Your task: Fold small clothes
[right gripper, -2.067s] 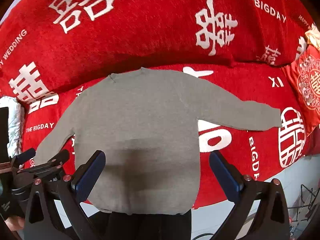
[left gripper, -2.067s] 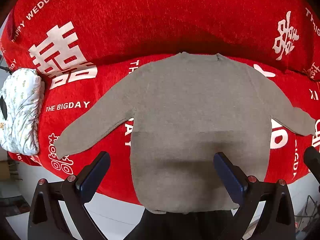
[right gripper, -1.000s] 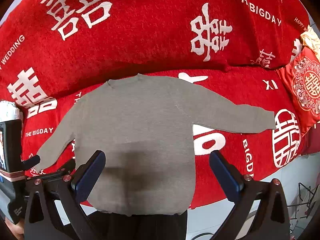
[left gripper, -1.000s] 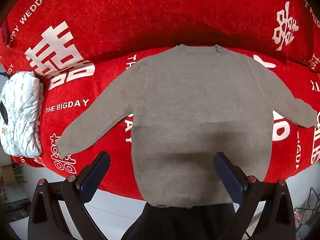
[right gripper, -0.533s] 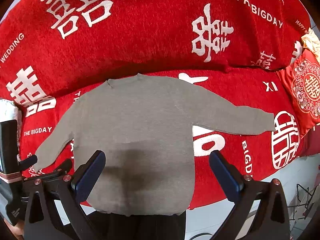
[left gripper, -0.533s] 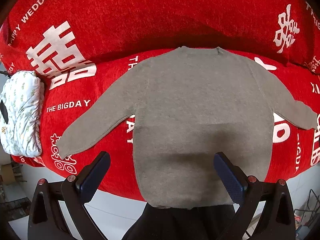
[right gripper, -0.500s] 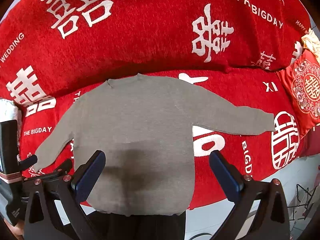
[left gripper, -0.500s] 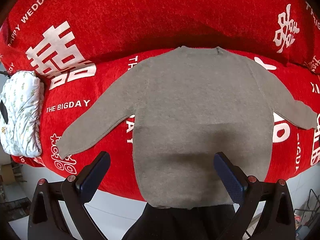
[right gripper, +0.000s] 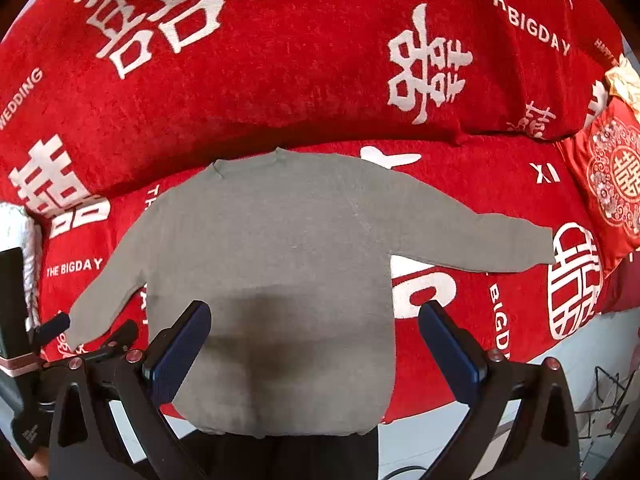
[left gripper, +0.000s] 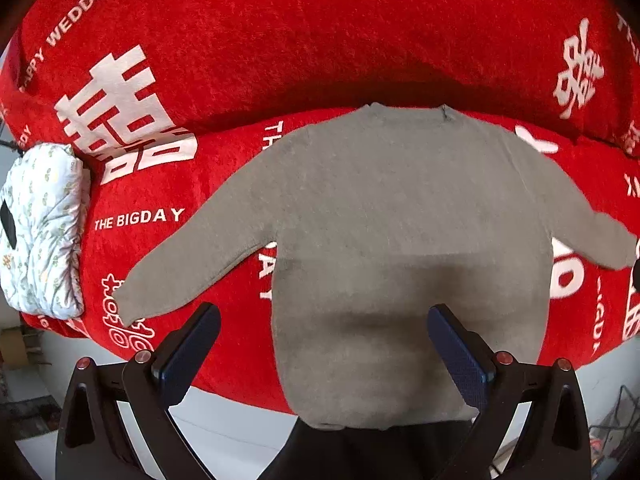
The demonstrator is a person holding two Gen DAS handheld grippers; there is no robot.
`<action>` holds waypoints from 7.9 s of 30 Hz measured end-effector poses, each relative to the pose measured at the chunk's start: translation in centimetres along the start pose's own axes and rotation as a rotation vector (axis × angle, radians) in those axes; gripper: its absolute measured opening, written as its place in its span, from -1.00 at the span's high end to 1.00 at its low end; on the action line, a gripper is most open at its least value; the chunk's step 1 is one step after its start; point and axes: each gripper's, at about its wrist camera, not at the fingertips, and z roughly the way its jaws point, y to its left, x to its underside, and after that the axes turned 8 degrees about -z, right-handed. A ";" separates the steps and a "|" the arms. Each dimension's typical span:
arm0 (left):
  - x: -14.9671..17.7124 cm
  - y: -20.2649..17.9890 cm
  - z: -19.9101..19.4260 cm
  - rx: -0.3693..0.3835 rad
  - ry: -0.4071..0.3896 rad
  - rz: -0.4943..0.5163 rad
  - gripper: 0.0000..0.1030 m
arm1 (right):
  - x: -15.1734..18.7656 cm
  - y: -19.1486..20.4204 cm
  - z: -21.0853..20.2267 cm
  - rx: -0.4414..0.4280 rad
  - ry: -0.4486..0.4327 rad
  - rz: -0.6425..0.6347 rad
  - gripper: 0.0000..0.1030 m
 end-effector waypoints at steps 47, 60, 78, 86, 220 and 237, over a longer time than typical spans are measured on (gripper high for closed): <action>-0.3 8.6 1.2 0.069 -0.057 -0.249 -1.00 | 0.0 0.5 4.0 0.058 0.065 0.008 -1.00; 0.6 10.2 4.3 0.105 -0.027 -0.293 -1.00 | 0.5 1.7 4.9 0.057 0.082 -0.029 -1.00; 6.1 25.9 20.7 0.205 0.019 -0.796 -1.00 | 5.4 12.9 16.3 -0.136 0.246 -0.298 -1.00; 6.6 29.4 26.5 0.409 0.016 -0.969 -1.00 | 7.1 16.2 20.2 -0.228 0.276 -0.299 -1.00; -17.4 14.6 27.5 0.400 0.026 -0.092 0.76 | -2.0 14.7 34.3 -0.943 0.160 0.654 0.87; -16.2 15.3 26.0 0.312 -0.047 -0.020 0.76 | -1.7 13.4 31.2 -0.864 0.132 0.527 0.66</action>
